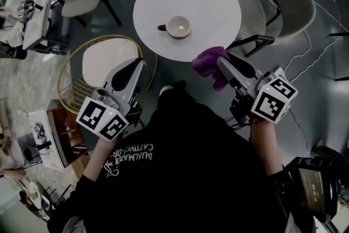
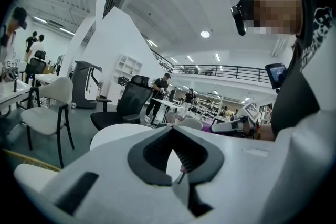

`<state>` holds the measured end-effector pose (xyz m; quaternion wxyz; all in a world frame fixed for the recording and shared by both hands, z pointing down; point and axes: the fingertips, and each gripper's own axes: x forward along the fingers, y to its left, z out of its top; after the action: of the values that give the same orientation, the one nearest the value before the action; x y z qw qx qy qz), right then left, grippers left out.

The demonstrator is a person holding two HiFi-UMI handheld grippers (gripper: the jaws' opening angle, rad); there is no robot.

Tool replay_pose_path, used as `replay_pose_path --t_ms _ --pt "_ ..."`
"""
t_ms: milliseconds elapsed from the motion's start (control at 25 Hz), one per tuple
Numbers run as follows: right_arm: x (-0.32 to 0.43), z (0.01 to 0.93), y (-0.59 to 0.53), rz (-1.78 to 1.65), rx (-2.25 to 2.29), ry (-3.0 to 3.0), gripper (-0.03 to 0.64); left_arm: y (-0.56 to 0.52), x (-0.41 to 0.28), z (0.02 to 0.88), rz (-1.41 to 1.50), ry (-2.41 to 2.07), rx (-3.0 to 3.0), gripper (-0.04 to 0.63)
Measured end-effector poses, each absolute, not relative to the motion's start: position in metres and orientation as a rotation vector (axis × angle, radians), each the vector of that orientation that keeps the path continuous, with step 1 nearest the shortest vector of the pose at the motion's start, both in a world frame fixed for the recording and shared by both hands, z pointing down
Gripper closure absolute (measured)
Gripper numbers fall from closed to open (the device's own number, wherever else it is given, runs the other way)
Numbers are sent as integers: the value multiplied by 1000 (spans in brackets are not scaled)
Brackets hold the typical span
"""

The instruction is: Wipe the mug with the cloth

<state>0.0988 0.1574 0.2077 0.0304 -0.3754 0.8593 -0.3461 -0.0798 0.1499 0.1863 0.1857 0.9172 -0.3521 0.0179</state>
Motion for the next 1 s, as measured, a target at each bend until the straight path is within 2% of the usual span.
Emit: replay_pose_path --t_ms 320,920,1000 --pt "94 251 138 -1214 -1105 2611 538 126 -57 226 133 -921 2527 598" --pt "75 375 38 -1390 -1006 2536 538 -9 -47 383 374 -919 2514 594" --pt "76 385 34 -1392 -995 2527 538 -15 -45 395 434 -904 2561 513"
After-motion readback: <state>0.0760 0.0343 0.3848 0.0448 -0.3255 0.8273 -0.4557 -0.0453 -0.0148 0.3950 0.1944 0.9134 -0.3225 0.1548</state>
